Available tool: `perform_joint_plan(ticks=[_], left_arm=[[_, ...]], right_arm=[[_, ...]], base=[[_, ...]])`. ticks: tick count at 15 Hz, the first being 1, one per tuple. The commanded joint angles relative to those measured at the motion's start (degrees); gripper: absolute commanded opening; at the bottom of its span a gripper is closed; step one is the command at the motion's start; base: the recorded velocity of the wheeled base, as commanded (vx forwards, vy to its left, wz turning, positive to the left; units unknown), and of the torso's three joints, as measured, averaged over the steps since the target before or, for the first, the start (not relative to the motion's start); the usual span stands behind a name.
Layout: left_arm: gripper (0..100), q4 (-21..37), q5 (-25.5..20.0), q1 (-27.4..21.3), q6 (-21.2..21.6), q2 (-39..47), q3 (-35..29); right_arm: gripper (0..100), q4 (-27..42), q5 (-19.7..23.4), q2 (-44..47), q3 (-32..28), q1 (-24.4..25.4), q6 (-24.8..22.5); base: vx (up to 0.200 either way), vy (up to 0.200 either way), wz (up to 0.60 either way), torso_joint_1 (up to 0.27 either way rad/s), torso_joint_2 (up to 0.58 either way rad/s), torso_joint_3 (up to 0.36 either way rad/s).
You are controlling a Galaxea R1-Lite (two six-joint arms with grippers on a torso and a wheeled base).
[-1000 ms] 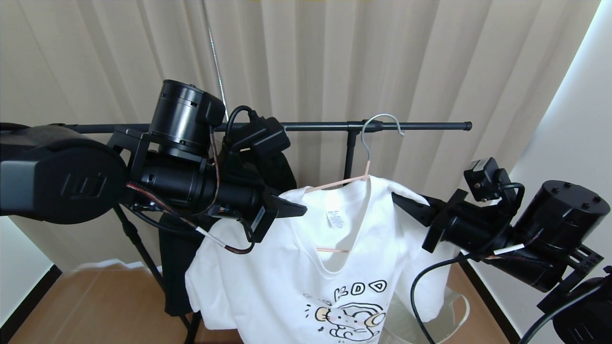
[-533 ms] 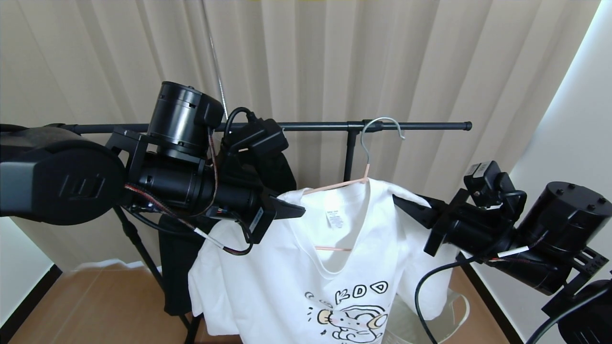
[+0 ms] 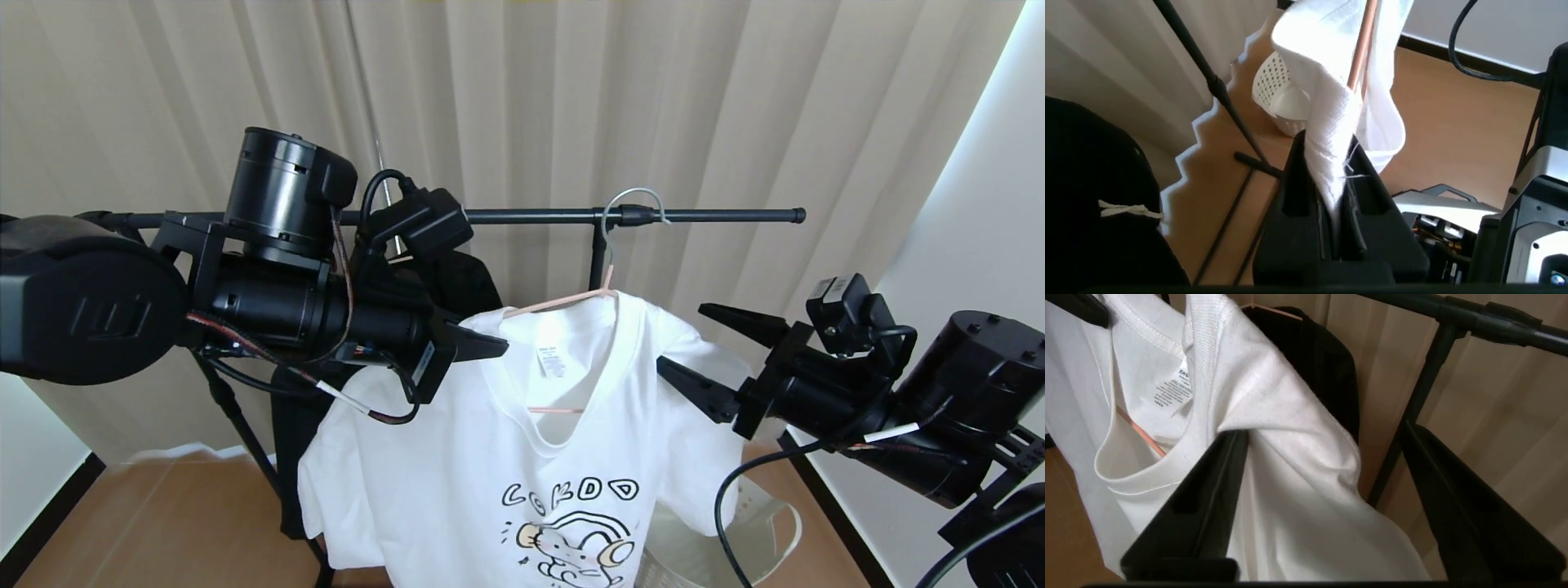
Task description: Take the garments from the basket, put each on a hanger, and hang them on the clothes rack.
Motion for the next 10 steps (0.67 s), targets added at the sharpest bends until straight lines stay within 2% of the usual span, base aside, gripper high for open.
perform_joint_plan(ticks=[1,2,5,6,8,10], left_arm=[[0,-0.2,-0.1,0.2,0.0,-0.6,0.7],[0,-6.3,-0.1,1.7,0.2,-2.3,5.6],[0,-16.8,0.0,4.2,0.3,-6.2,14.7],[0,-18.9,0.0,4.9,0.3,-7.1,16.6],[0,-27.5,0.0,6.4,-0.2,-9.9,22.9],[0,-32.1,0.1,7.1,-0.3,-11.6,26.7]], right_arm=[[100,0.0,0.1,0.0,0.0,-0.1,0.0],[100,0.0,2.1,-0.4,0.1,-1.3,0.1],[100,0.0,4.3,-0.5,0.0,-3.9,0.1],[100,0.0,4.4,-0.4,0.1,-3.9,0.1],[100,0.0,4.4,-0.3,0.0,-4.1,0.1],[100,0.1,4.4,0.1,0.0,-4.5,-0.1]], base=[[0.0,0.0,0.0,0.0,0.0,0.0],[0.0,0.0,0.0,0.0,0.0,0.0],[0.0,0.0,0.0,0.0,0.0,0.0],[0.0,0.0,0.0,0.0,0.0,0.0],[0.0,0.0,0.0,0.0,0.0,0.0],[0.0,0.0,0.0,0.0,0.0,0.0]])
